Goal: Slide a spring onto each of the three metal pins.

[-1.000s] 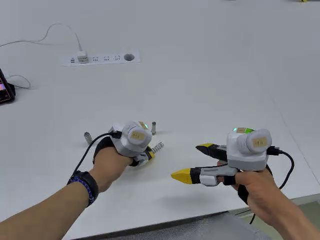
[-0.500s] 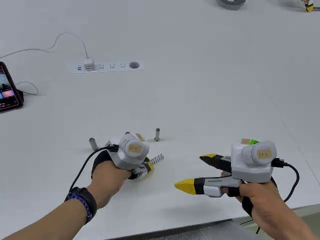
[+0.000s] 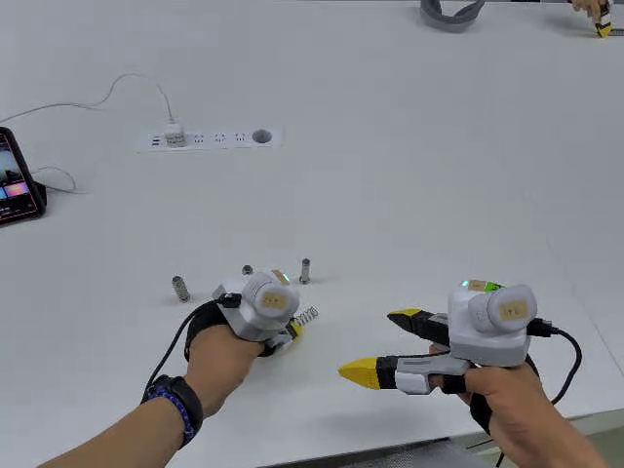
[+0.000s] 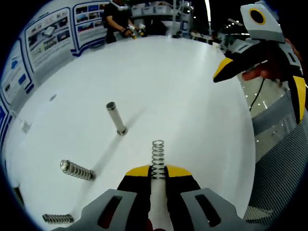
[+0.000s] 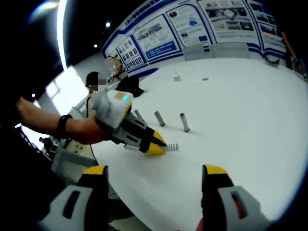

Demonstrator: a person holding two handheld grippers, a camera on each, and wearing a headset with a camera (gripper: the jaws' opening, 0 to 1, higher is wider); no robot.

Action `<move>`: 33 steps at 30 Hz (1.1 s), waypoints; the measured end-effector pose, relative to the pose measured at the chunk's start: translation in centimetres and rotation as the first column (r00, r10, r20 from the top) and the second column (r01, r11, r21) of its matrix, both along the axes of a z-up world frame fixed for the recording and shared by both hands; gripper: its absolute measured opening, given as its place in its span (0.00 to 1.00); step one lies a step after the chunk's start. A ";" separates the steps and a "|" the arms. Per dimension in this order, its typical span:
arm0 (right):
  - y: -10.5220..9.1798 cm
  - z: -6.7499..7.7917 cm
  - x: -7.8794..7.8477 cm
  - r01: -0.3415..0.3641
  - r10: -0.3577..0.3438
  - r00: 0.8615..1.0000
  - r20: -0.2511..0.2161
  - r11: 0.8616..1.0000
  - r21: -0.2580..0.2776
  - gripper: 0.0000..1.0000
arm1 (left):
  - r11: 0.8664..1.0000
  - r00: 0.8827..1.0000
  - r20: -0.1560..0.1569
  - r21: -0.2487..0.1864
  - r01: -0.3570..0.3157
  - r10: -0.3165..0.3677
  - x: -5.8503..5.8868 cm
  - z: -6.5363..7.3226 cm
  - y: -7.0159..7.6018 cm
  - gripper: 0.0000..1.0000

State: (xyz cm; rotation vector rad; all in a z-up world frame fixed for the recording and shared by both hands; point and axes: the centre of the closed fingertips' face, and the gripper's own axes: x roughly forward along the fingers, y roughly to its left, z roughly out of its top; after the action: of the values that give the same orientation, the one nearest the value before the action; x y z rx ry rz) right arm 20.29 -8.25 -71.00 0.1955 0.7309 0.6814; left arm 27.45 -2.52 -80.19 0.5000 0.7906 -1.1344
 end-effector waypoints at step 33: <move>2.1 0.0 0.0 -0.041 0.041 0.999 -0.004 0.999 0.033 0.80 | 0.974 0.997 0.025 -0.215 -0.070 0.077 -2.0 7.5 3.7 0.10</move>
State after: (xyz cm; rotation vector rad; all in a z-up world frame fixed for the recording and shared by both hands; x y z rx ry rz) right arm 20.30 -6.19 -71.01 0.2126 0.7304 0.7328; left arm 25.43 1.18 -72.73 0.3059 0.6438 -1.1249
